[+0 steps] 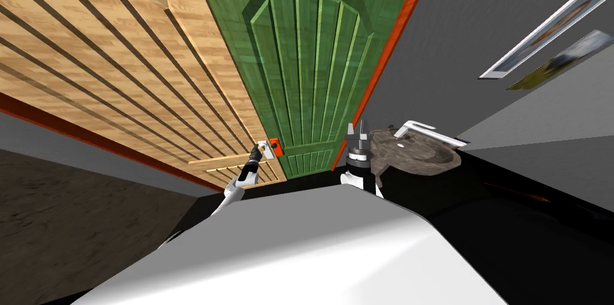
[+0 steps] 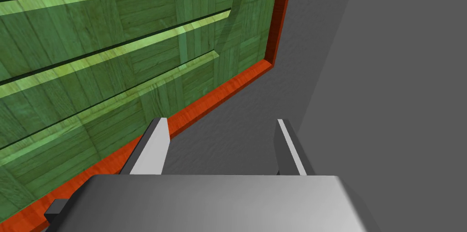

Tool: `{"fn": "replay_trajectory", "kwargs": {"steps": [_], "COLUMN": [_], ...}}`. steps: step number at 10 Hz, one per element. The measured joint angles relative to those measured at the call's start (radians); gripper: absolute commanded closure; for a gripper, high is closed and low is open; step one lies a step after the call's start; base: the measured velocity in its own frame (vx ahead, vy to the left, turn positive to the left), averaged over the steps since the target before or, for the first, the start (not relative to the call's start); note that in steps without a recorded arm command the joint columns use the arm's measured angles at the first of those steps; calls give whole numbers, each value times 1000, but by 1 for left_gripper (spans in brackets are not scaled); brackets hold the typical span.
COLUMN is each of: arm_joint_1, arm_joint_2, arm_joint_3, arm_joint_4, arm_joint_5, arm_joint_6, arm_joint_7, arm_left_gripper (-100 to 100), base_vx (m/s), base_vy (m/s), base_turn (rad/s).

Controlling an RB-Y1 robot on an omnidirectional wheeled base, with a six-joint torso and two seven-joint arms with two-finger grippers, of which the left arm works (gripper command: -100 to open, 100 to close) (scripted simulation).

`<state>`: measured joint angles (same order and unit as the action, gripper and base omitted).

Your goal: Pull the door open

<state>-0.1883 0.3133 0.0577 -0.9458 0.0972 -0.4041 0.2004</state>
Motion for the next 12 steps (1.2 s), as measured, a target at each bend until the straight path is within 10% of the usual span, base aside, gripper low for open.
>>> {"fn": "replay_trajectory", "kwargs": {"steps": [7,8,12], "arm_joint_1": [5,16,26], "arm_joint_2": [9,15,16], "arm_joint_3": [1,6,-18], "arm_joint_4": [9,7,-22], "arm_joint_5": [1,2,0], "arm_joint_6": [-1,0,4], "arm_joint_7": [3,5,19], "arm_left_gripper": [100,-100,-100], "base_vx": [-50,-176,-219], "base_vy": [33,98,-39], "base_turn": [24,58,-43]}}
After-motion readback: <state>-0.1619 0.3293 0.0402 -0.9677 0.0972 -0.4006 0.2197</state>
